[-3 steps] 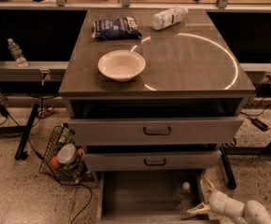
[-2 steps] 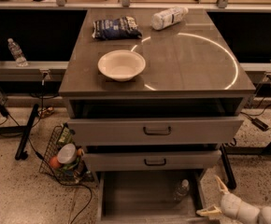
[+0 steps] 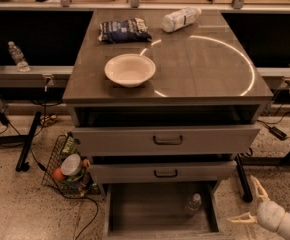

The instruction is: Place water bottle into bottom drawer

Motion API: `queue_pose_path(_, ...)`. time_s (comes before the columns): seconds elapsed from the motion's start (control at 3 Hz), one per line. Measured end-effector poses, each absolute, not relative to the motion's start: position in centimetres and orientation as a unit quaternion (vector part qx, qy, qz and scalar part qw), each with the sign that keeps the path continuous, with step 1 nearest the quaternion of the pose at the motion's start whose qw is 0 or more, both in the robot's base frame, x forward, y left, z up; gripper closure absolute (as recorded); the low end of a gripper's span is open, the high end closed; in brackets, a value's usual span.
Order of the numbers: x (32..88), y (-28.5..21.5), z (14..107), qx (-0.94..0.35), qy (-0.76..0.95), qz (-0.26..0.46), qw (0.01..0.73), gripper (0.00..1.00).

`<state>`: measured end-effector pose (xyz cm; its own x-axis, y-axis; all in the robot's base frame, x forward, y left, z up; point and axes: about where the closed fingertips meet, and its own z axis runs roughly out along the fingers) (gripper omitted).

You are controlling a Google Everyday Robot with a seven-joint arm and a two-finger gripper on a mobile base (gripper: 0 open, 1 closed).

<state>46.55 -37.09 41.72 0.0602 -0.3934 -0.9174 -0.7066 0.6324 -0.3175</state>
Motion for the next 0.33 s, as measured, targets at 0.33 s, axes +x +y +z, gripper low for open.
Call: queue_pose_path(0.33, 46.72, -36.85, 41.91, -0.411, 0.671, 0.131, 0.603, 0.00)
